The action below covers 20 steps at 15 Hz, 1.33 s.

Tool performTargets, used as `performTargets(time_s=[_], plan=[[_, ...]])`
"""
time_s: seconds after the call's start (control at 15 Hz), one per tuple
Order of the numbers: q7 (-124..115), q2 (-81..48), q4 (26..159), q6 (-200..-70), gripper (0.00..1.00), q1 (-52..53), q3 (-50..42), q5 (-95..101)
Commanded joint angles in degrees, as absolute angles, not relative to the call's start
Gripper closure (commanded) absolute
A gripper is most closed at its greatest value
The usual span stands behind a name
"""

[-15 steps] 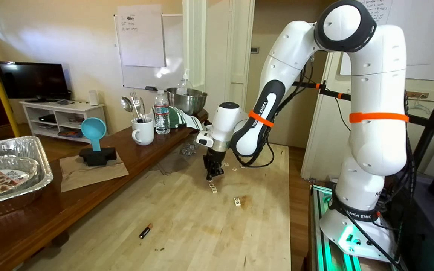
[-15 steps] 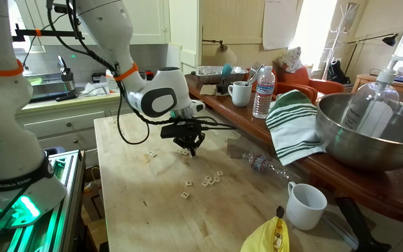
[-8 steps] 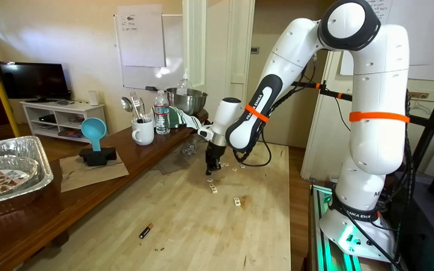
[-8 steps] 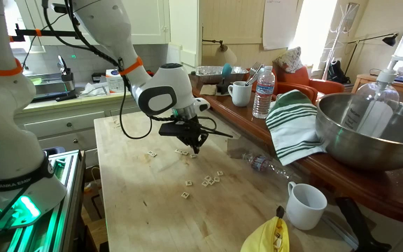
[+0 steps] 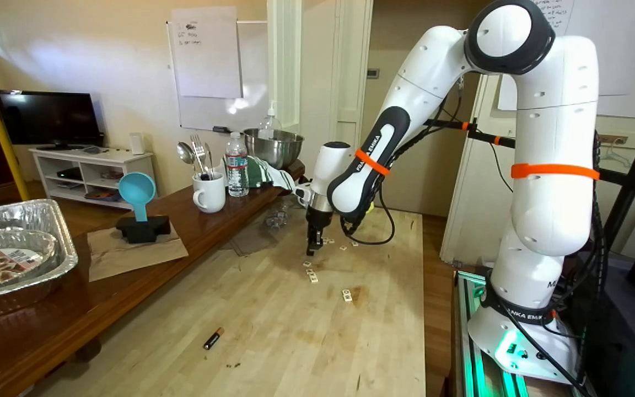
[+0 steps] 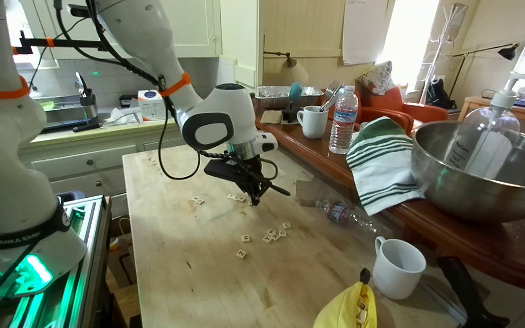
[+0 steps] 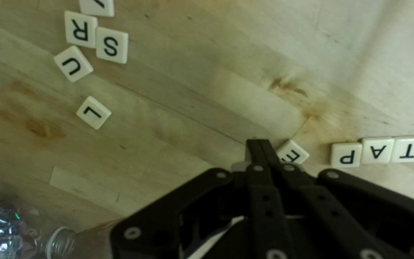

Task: Spell the word 'Lame' using the tiles.

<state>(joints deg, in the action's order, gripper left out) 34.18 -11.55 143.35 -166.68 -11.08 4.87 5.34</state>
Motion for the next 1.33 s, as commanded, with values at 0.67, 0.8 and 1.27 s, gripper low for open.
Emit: performTargets(time_s=[0.67, 0.8, 1.27], plan=[[25.01, -14.24, 141.32, -164.82, 1.00, -8.98, 5.23, 0.13], [24.01, -14.63, 141.17, -164.93, 1.00, -8.78, 5.13, 0.34], [25.77, -14.43, 141.59, -165.64, 1.00, -7.96, 4.34, 4.35]])
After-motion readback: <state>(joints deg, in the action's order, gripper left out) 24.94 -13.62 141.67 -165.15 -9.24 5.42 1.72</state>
